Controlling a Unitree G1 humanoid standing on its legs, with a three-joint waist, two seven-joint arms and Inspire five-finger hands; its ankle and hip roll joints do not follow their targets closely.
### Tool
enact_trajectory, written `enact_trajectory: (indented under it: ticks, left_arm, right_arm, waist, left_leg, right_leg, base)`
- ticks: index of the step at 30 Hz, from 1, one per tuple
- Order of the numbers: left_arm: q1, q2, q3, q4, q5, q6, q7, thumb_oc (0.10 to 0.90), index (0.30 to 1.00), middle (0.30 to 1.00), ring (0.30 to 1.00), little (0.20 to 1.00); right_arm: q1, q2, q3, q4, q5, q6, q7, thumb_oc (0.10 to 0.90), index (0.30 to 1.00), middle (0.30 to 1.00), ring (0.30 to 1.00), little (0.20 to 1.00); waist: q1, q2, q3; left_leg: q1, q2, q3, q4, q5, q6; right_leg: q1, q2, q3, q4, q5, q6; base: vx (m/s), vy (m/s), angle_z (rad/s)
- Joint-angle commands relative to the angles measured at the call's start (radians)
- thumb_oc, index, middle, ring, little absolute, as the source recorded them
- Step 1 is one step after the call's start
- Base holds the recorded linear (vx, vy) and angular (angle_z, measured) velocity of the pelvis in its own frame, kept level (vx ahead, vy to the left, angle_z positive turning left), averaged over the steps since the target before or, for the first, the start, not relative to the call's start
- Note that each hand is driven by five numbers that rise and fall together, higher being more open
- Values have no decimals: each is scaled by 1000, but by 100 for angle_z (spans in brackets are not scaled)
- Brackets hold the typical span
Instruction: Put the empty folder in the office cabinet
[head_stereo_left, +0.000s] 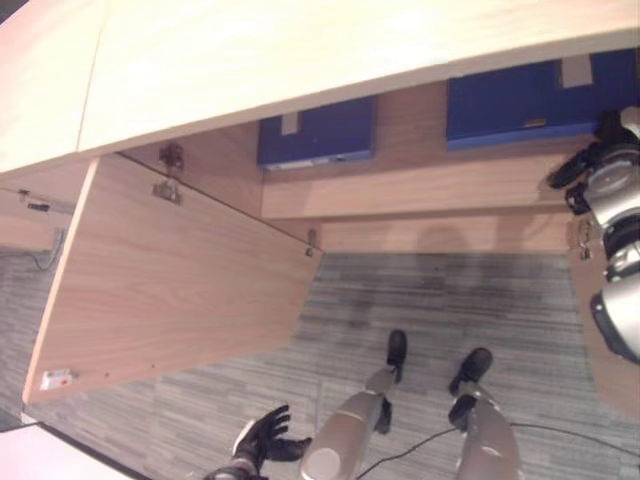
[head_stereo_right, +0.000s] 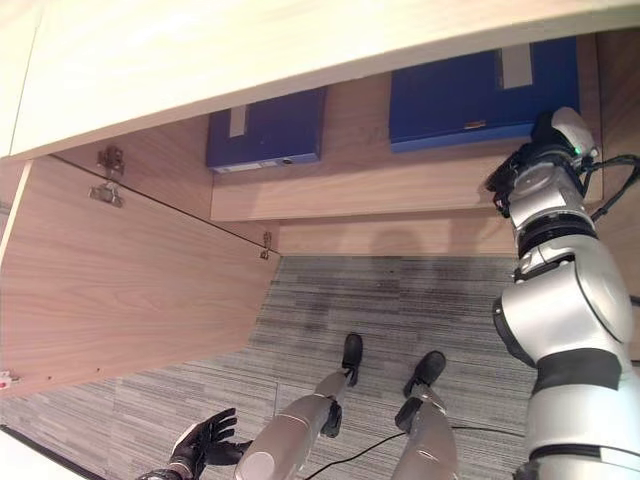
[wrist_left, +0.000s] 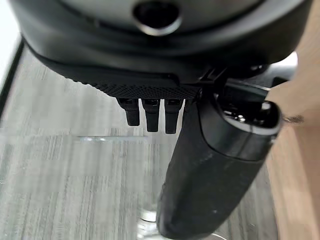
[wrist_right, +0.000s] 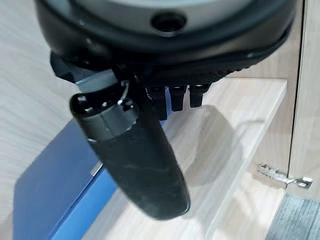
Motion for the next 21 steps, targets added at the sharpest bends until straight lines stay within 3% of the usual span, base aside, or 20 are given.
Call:
enact_trajectory:
  ticks: [1, 2, 3, 10, 13, 14, 18, 21]
  left_arm:
    - [40, 82, -25, 149, -6, 10, 20, 800, 900, 900, 900, 900]
    - [14, 54, -13, 322, 55, 15, 61, 800, 900, 900, 900, 900]
    - [0, 52, 4, 361, 69, 20, 71, 800, 900, 900, 900, 900]
    - [-23, 50, 53, 436, 93, 20, 81, 800, 900, 900, 900, 900]
    - [-38, 54, 58, 472, 112, 20, 76, 800, 900, 900, 900, 900]
    - [-45, 54, 62, 484, 129, 16, 63, 800, 900, 900, 900, 900]
    - [-45, 52, 53, 490, 159, 23, 36, 800, 900, 900, 900, 900]
    - [-43, 37, 46, 495, 184, 30, 12, 800, 900, 900, 900, 900]
  right_arm:
    - [-159, 59, 72, -93, 44, -123, -22, 800, 900, 900, 900, 900]
    - [-180, 57, 56, -84, 67, -115, -49, 800, 900, 900, 900, 900]
    - [-191, 49, 63, -84, 75, -118, -52, 800, 900, 900, 900, 900]
    - [-130, 54, 74, -52, 99, -97, 5, 800, 900, 900, 900, 900]
    - [-73, 72, 171, 7, -70, -61, 110, 800, 900, 900, 900, 900]
    - [-10, 63, 214, 26, -176, -45, 191, 800, 900, 900, 900, 900]
    - [93, 28, 205, 42, -271, -39, 268, 800, 900, 900, 900, 900]
    - [191, -5, 132, 60, -312, -40, 284, 800, 900, 900, 900, 900]
  waist:
    - [31, -37, 28]
    - [36, -44, 28]
    - [38, -46, 28]
    - [39, -57, 30]
    - [38, -65, 9]
    - [31, -71, -11]
    - [25, -70, -32]
    - [22, -61, -51]
  left_leg:
    - [32, -47, 25, -24, -101, -36]
    - [33, -47, 18, -24, -99, -38]
    - [33, -46, 17, -24, -98, -40]
    - [51, -47, 15, -24, -89, -49]
    - [72, -55, 5, -24, -88, -54]
    - [92, -61, -3, -24, -92, -58]
    - [133, -72, -10, -24, -98, -57]
    - [178, -80, -9, -24, -105, -52]
  right_leg:
    - [125, 22, 20, -195, 41, 106]
    - [124, 25, 19, -196, 40, 104]
    - [125, 26, 18, -195, 38, 104]
    - [160, 29, 4, -210, 44, 105]
    - [203, 24, -11, -233, 52, 108]
    - [239, 20, -26, -247, 54, 111]
    - [293, 6, -49, -257, 55, 118]
    - [342, -6, -58, -263, 55, 125]
  base:
    - [-14, -36, -5]
    - [-15, -48, -8]
    - [-9, -39, -12]
    - [-11, -16, 4]
    - [11, 15, 5]
    - [31, 24, 18]
    - [25, 67, 23]
    - [1, 124, 16]
